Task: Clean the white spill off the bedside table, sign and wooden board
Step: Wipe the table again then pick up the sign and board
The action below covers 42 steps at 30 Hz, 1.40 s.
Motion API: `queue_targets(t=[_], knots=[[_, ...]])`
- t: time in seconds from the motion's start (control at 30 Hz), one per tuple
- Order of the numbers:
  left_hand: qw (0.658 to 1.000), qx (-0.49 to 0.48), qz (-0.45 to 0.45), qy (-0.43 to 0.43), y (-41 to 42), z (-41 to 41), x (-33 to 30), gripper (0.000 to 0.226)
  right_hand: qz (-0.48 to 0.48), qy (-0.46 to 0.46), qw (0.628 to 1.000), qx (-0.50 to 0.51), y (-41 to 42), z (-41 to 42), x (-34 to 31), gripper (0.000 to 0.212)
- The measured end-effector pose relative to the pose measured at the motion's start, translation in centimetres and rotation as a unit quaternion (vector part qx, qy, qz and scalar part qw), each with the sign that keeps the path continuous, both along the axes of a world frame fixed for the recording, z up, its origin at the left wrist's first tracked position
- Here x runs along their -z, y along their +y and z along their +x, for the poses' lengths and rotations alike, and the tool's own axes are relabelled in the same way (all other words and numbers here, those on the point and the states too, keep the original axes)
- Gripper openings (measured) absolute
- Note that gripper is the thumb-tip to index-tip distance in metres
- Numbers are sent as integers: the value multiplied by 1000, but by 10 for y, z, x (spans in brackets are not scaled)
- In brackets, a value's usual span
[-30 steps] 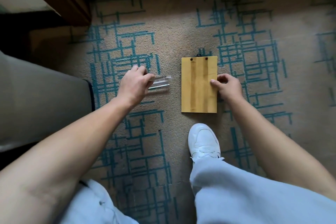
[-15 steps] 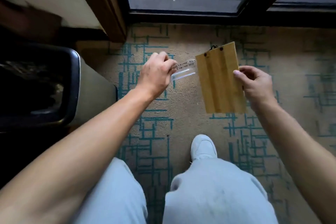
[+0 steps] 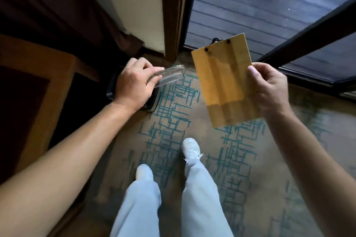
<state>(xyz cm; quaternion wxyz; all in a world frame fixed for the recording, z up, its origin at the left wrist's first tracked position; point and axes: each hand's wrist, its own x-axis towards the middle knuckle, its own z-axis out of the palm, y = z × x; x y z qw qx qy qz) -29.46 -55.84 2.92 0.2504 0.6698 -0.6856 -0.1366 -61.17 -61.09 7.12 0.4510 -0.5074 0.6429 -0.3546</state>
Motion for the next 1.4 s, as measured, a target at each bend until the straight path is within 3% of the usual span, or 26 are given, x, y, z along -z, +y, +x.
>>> queue_targets(t=[0.3,0.63,0.73,0.9,1.03,1.4], knots=[[975,-213,28,-54,134,115,-105,23,59,-27,970,-234,-5,161,-81,16],[881,-452,123,-61,344,234,-83,24,75,12,905,-419,81,401,-42,9],[855,-489,159,-62,386,274,-75,25,57,66,890,-448,110,471,-21,24],[851,-489,181,-59,428,342,-53,31,43,127,862,-488,148,571,11,26],[826,-517,217,-54,436,382,-34,28,56,144,861,-484,168,639,46,29],[810,-537,235,-17,450,412,-1,31,-31,196,820,-537,175,698,108,28]])
